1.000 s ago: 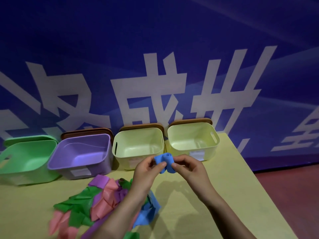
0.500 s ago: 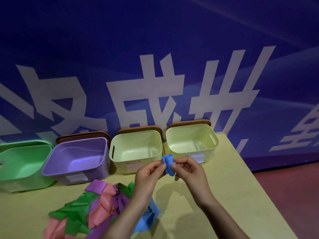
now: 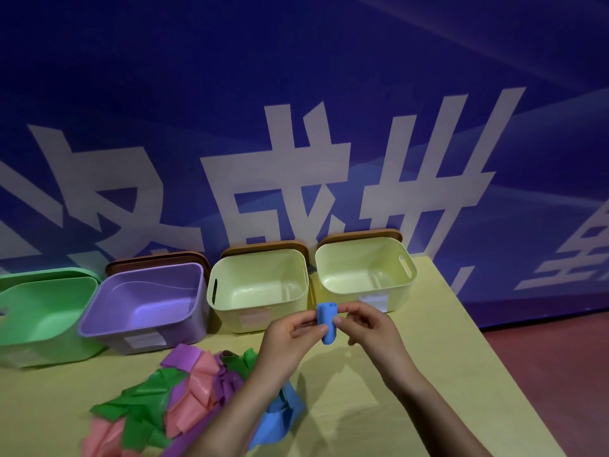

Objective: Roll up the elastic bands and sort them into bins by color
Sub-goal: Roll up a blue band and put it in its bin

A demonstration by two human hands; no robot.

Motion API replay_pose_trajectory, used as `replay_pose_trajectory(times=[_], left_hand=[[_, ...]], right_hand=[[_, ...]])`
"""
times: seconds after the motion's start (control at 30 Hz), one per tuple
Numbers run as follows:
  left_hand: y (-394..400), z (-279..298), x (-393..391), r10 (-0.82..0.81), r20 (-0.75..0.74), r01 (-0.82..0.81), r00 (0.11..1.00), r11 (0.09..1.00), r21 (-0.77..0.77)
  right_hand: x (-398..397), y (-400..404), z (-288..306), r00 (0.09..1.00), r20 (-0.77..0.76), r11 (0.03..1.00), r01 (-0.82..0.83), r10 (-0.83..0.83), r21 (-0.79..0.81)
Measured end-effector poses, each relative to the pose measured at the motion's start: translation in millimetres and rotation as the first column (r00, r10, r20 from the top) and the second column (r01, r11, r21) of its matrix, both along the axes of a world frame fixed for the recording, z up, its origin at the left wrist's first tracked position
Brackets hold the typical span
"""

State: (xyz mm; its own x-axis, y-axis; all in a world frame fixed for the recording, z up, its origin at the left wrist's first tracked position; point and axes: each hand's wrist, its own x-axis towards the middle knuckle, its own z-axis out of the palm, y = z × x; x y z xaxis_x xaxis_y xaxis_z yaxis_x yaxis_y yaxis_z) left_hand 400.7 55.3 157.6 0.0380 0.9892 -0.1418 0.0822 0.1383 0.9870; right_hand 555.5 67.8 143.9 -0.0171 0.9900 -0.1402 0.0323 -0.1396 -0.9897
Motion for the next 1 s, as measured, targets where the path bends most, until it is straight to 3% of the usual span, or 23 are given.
replay_pose_trajectory(times=[0.13, 0.43, 0.63, 1.0], left_hand=[[2, -2, 3, -0.037, -0.029, 0.037, 0.999, 0.999, 0.012], [-2, -17, 7, -0.067, -0.095, 0.071, 0.993, 0.997, 0.036], [-1, -11, 8, -0.183, -0.04, 0.181, 0.982, 0.982, -0.054], [7, -18, 13, 0.06, 0.192, -0.034, 0.98, 0.991, -0.133]], right_hand=[[4, 1, 2, 0.997, -0.069, 0.999, -0.037, 0.035, -0.025], [10, -5, -4, 0.999, -0.049, 0.998, -0.019, 0.017, -0.06], [14, -11, -9, 0.998, -0.071, 0.997, -0.005, 0.0, -0.077], [5, -13, -8, 0.999, -0.047, 0.999, 0.022, -0.02, 0.039]])
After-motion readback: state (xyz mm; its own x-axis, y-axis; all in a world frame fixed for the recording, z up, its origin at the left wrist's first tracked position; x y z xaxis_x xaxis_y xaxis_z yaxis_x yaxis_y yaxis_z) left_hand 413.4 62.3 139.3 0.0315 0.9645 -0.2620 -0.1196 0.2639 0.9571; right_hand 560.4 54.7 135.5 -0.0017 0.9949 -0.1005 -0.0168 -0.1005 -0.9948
